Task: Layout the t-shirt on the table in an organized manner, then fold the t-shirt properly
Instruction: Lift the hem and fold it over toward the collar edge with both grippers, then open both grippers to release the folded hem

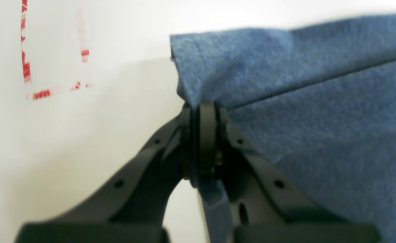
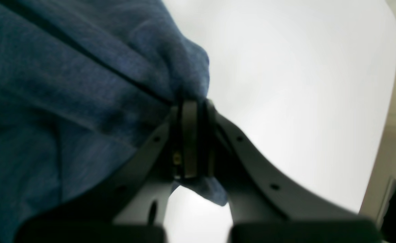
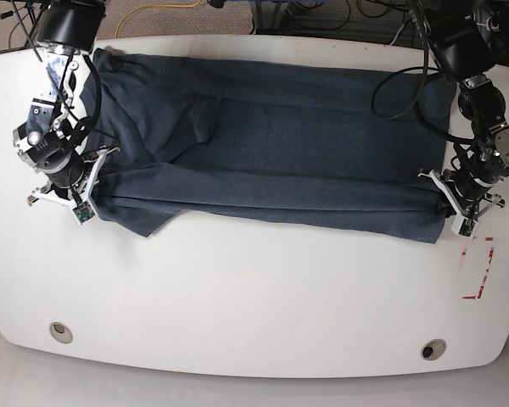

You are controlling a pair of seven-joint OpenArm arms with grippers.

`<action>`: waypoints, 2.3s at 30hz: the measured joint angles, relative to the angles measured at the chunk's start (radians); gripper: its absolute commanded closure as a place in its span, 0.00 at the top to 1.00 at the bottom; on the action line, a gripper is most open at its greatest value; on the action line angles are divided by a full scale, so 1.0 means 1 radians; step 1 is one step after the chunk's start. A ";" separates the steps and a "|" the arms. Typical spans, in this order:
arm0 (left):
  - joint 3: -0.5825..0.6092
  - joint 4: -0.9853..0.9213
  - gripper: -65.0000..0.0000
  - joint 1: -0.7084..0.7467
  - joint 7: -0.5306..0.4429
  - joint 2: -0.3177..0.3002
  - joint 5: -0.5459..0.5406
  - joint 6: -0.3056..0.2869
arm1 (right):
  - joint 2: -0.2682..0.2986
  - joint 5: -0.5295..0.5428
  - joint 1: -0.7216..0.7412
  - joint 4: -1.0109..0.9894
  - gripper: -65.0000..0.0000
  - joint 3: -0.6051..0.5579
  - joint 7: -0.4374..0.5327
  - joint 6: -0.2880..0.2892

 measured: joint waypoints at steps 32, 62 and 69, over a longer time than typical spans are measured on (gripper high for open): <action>0.000 0.168 0.39 0.200 0.236 -0.001 0.008 0.002 | -0.106 -0.006 -0.242 0.091 0.37 0.094 -0.024 -0.001; -0.003 0.230 0.53 0.108 0.246 -0.003 0.008 0.008 | -0.267 -0.027 0.101 -0.084 0.69 0.101 -0.033 -0.012; -0.004 0.227 0.53 0.109 0.246 -0.003 0.009 0.008 | -0.281 -0.021 0.183 -0.236 0.69 0.095 -0.031 -0.008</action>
